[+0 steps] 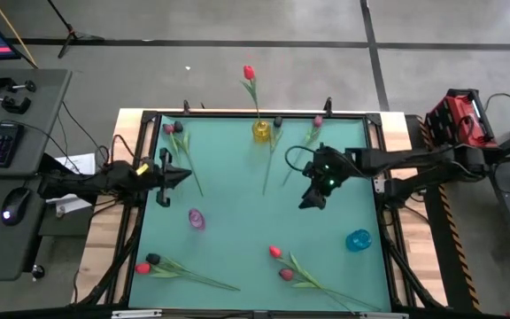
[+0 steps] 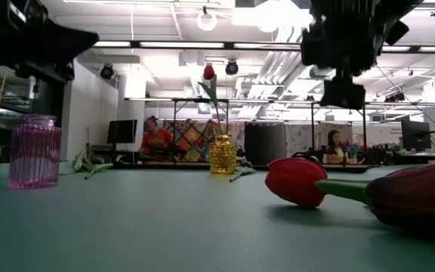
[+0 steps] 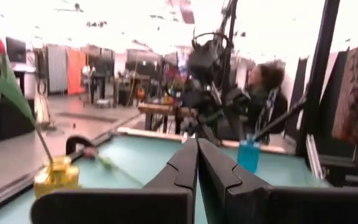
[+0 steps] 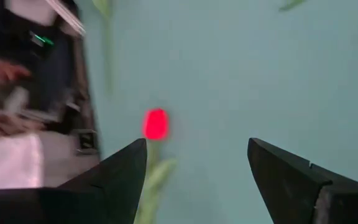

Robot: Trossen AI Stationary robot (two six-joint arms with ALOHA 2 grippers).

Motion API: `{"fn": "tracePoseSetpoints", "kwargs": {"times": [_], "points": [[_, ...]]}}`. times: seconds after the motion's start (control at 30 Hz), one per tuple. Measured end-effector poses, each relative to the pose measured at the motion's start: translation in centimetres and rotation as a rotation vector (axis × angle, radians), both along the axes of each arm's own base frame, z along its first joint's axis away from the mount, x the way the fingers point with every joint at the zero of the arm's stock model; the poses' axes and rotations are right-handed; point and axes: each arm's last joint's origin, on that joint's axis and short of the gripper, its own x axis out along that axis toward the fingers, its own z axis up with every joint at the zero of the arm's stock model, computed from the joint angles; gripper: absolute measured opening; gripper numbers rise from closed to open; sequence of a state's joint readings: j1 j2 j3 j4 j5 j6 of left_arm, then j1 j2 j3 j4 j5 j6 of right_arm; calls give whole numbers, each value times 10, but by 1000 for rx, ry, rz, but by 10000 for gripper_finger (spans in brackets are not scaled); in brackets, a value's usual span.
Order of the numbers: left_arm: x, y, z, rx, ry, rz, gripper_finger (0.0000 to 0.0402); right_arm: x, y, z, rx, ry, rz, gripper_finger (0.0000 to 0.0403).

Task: Sort flowers into vase by color
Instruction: Put the right red tulip into the yellow vase

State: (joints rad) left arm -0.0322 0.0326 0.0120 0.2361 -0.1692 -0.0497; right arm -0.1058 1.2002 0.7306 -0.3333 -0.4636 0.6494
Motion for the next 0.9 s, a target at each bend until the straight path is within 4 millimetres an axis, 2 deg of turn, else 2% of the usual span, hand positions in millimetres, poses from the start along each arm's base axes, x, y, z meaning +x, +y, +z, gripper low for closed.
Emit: {"fn": "tracePoseSetpoints", "kwargs": {"times": [0.13,0.23,0.3,0.4,0.5,0.6,0.67,0.8,0.9], "points": [[-6,4,19,-17,-204,102,0,1,6,8,14,-67,-75,264],[-14,9,37,-273,-389,185,0,3,8,14,-15,-82,-112,264],[-12,11,49,-362,-376,182,0,5,8,17,-35,-106,-133,264],[1,8,71,-377,-167,77,0,6,5,19,-75,-131,-172,264],[18,3,91,-385,179,-53,0,7,-1,20,-119,-159,-191,264],[34,-3,99,-422,544,-183,4,6,-8,20,-139,-160,-208,264],[42,-9,100,-470,729,-270,8,6,-12,20,-143,-160,-222,264],[59,-28,98,-518,894,-440,12,6,-15,20,-127,-160,-220,264],[66,-43,92,-487,958,-510,12,5,-8,20,-30,-153,-127,264]]}}
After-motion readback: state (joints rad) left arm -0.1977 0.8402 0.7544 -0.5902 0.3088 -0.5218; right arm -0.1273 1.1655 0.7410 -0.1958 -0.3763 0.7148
